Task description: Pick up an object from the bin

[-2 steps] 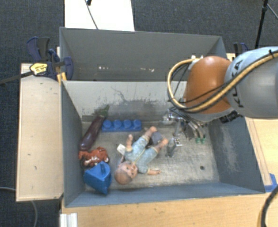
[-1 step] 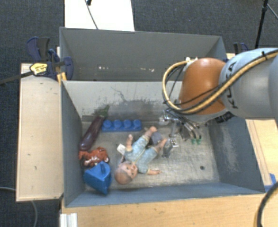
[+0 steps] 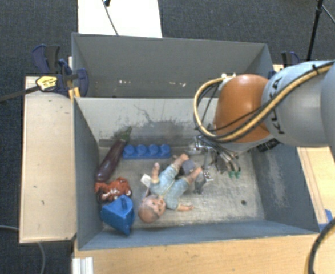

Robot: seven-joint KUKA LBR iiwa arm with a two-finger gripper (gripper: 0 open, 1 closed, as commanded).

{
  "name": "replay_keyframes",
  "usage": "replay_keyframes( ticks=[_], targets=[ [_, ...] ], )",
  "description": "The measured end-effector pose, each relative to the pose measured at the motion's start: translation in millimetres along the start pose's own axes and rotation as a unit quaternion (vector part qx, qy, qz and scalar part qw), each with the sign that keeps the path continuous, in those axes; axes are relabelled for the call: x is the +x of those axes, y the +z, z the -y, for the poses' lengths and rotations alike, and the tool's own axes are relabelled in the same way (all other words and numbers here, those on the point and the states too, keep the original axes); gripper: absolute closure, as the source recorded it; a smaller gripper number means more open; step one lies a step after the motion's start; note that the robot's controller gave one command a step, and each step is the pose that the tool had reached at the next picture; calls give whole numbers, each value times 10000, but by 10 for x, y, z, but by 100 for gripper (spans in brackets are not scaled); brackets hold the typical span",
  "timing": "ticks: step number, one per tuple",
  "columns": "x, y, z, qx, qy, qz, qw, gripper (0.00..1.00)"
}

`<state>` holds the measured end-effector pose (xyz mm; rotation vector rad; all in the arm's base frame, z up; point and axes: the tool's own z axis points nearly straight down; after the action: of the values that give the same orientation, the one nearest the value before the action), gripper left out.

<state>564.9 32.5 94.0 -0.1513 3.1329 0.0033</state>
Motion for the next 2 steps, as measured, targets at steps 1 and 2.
replay_keyframes(
  ticks=[1, 2],
  targets=[
    [177, -220, -24, 10, -26, -21, 10000, 0],
    [-234, 187, 78, 11, -3256, 20, 9455, 100]
  ],
)
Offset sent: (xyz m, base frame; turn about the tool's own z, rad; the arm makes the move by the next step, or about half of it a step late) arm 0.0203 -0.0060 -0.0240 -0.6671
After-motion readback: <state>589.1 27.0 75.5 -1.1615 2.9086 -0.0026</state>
